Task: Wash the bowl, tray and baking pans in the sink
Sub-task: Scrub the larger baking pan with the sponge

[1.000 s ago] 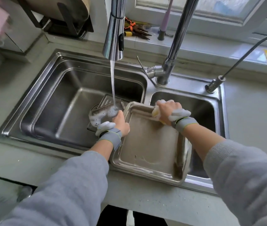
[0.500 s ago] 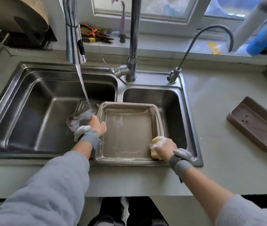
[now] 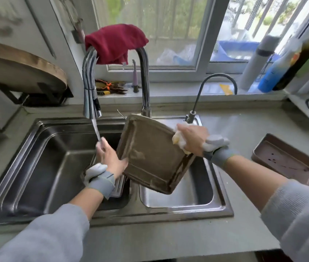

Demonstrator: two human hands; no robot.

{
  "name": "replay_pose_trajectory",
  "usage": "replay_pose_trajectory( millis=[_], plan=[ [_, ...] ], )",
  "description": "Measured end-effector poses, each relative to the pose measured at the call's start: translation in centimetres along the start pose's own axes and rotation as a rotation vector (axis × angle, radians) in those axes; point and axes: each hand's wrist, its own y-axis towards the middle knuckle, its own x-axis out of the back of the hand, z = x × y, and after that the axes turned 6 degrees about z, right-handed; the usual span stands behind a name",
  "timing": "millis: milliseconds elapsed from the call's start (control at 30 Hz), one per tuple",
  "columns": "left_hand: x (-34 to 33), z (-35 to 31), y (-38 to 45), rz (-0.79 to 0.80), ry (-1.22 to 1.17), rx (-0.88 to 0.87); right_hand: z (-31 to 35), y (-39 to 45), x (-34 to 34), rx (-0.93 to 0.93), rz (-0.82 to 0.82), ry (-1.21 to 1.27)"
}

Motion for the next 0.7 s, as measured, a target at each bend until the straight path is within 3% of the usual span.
replay_pose_trajectory(
  millis=[67, 167, 267, 367, 533, 633, 700],
  plan=[
    [1.8, -2.5, 0.0, -0.220, 0.261, -0.363, 0.7, 0.0, 1.8, 0.120, -0.010, -0.081],
    [3.2, -6.8, -0.6, -0.129, 0.694, -0.711, 2.4, -0.3, 3.6, 0.196, -0.026, -0.211],
    [3.7, -9.6, -0.8, 0.079, 0.775, -0.671, 4.0, -0.2, 4.5, 0.313, -0.042, -0.263],
    [4.5, -11.0, -1.2, 0.074, 0.737, -0.643, 4.2, -0.1, 5.2, 0.324, -0.059, -0.237],
    [7.1, -11.7, -1.5, 0.016, 0.700, -0.602, 2.7, 0.6, 5.8, 0.064, -0.169, 0.110],
    [8.8, -10.5, -1.3, -0.024, 0.461, -0.562, 2.6, 1.9, 4.7, -0.100, -0.263, 0.459],
    [9.4, -8.8, -1.1, -0.071, 0.266, -0.482, 2.7, 2.0, 4.0, -0.188, -0.256, 0.501]
  ],
)
